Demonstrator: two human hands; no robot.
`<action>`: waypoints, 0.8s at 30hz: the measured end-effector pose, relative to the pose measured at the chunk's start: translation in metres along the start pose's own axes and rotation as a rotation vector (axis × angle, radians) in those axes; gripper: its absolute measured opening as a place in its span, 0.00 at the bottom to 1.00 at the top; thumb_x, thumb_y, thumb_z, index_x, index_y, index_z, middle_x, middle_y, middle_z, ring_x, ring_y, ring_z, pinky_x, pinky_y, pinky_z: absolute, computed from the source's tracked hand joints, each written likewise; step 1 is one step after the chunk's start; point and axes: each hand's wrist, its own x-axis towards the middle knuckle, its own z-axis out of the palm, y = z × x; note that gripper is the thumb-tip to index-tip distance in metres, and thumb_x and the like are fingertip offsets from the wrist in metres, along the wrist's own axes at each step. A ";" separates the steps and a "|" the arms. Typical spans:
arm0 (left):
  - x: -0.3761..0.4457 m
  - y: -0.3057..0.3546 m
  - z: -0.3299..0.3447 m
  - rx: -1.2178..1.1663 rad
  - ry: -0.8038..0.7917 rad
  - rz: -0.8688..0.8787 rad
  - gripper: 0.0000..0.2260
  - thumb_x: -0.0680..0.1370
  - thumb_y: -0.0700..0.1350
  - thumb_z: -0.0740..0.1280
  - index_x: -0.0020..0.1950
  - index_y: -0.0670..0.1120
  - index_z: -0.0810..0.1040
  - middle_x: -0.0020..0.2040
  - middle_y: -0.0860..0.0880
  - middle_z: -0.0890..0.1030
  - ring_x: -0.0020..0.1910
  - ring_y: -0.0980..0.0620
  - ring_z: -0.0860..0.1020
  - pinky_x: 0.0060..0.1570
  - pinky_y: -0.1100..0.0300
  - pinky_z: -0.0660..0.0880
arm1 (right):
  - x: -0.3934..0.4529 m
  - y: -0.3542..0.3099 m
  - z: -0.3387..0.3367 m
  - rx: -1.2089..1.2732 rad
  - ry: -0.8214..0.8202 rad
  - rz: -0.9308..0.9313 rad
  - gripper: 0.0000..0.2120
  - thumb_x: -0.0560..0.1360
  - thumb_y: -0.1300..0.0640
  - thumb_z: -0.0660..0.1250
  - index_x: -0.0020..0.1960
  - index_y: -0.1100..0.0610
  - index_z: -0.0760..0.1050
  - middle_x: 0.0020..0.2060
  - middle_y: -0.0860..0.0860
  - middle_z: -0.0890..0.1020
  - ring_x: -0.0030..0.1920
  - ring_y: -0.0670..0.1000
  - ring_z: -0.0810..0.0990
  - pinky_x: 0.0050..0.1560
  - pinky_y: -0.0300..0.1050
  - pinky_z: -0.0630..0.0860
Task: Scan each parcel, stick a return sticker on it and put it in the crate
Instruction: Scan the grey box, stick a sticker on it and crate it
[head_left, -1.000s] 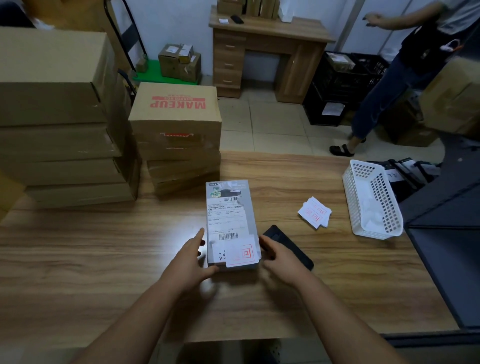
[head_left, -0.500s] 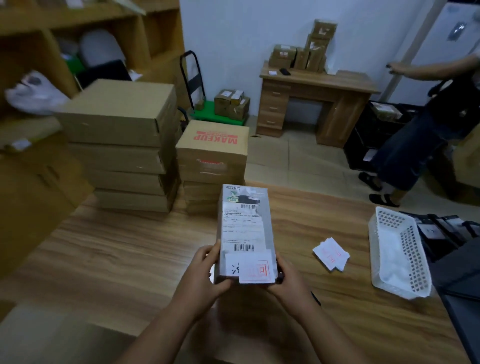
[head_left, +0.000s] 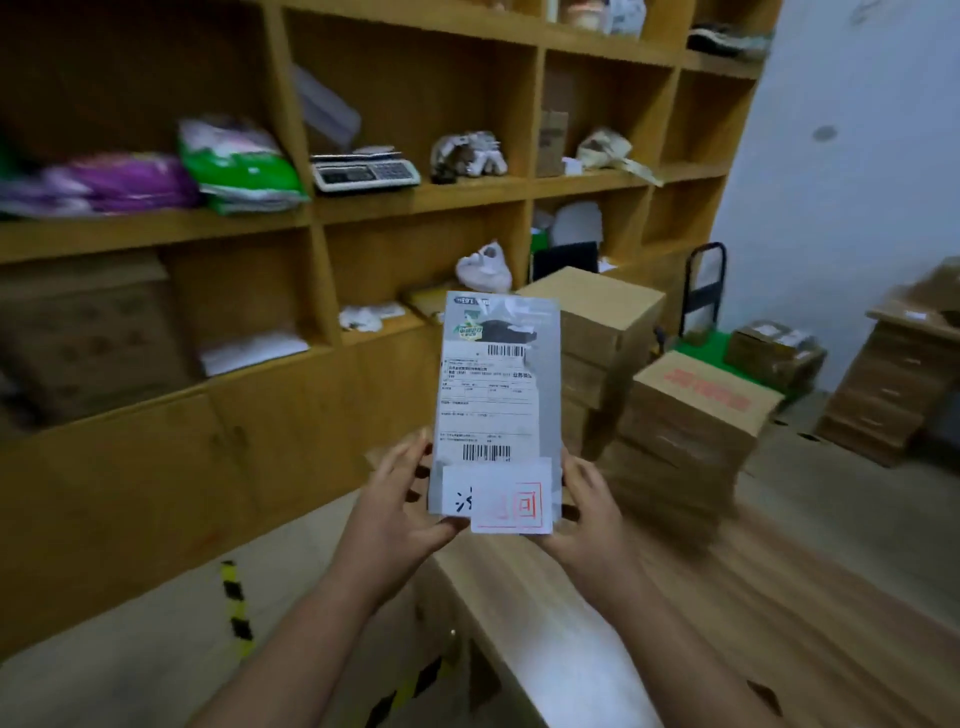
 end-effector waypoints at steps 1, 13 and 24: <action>-0.008 -0.006 -0.021 0.027 0.034 -0.024 0.44 0.68 0.48 0.79 0.77 0.59 0.58 0.66 0.63 0.66 0.58 0.60 0.73 0.55 0.64 0.75 | 0.007 -0.012 0.018 -0.007 -0.035 -0.028 0.41 0.67 0.47 0.79 0.75 0.45 0.65 0.61 0.37 0.69 0.59 0.34 0.72 0.51 0.30 0.75; -0.134 -0.094 -0.278 0.268 0.572 -0.287 0.43 0.69 0.47 0.78 0.75 0.63 0.55 0.67 0.61 0.65 0.63 0.61 0.69 0.60 0.72 0.68 | 0.046 -0.193 0.287 0.208 -0.571 -0.355 0.39 0.70 0.56 0.77 0.74 0.42 0.61 0.58 0.20 0.62 0.60 0.30 0.70 0.52 0.26 0.72; -0.356 -0.123 -0.394 0.450 1.002 -0.670 0.41 0.70 0.51 0.77 0.78 0.54 0.60 0.71 0.59 0.67 0.66 0.62 0.68 0.62 0.64 0.72 | -0.064 -0.310 0.513 0.285 -1.189 -0.584 0.40 0.70 0.44 0.75 0.75 0.35 0.58 0.71 0.30 0.61 0.70 0.35 0.64 0.66 0.39 0.70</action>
